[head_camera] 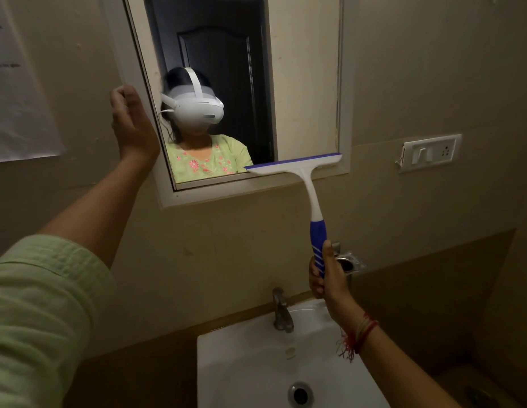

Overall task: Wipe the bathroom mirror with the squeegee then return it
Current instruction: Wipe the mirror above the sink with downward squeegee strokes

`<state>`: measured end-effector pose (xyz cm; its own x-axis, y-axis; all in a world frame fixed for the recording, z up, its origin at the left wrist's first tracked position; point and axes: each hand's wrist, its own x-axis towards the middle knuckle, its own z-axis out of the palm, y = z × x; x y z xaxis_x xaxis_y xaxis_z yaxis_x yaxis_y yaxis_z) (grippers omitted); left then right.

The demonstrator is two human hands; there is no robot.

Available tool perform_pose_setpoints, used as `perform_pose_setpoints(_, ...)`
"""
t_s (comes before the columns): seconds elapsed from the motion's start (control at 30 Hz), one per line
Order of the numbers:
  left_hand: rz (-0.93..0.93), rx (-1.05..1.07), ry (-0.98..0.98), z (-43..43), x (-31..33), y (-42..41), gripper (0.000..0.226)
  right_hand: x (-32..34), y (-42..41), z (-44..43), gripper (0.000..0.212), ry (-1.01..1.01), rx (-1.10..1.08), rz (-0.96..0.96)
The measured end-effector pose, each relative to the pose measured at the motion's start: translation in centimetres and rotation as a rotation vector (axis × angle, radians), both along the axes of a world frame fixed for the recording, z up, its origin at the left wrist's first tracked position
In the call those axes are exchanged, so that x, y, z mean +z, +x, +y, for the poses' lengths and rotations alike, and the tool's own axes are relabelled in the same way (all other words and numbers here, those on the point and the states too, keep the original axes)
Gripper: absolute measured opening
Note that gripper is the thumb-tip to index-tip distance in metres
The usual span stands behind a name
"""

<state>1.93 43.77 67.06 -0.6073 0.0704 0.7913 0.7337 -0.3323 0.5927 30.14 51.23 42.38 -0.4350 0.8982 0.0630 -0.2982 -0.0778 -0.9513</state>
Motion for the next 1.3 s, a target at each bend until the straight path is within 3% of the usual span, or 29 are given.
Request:
perform_pose_setpoints(0.53,-0.027,-0.031,-0.003,-0.1,0.2,1.0,0.024,1.4,1.6,-1.1,0.055,-0.030,0.024,-0.032)
perform_pose_setpoints(0.8,-0.044,-0.022,-0.037,-0.3,0.2,1.0,0.024,2.9,2.3,-2.9,0.052,-0.020,0.094,0.041)
perform_pose_setpoints(1.07,-0.078,0.057,-0.155,-0.8,0.0,0.9,0.018,3.4,3.6,-4.1,0.053,0.110,0.198,-0.099)
perform_pose_setpoints(1.17,-0.117,0.053,-0.221,-1.2,-0.1,1.3,0.050,3.2,4.0,-4.5,0.053,0.129,0.233,-0.138)
perform_pose_setpoints(1.3,-0.249,0.014,-0.216,-2.9,-1.6,1.4,0.047,2.1,4.3,-5.1,0.052,0.126,0.310,-0.202)
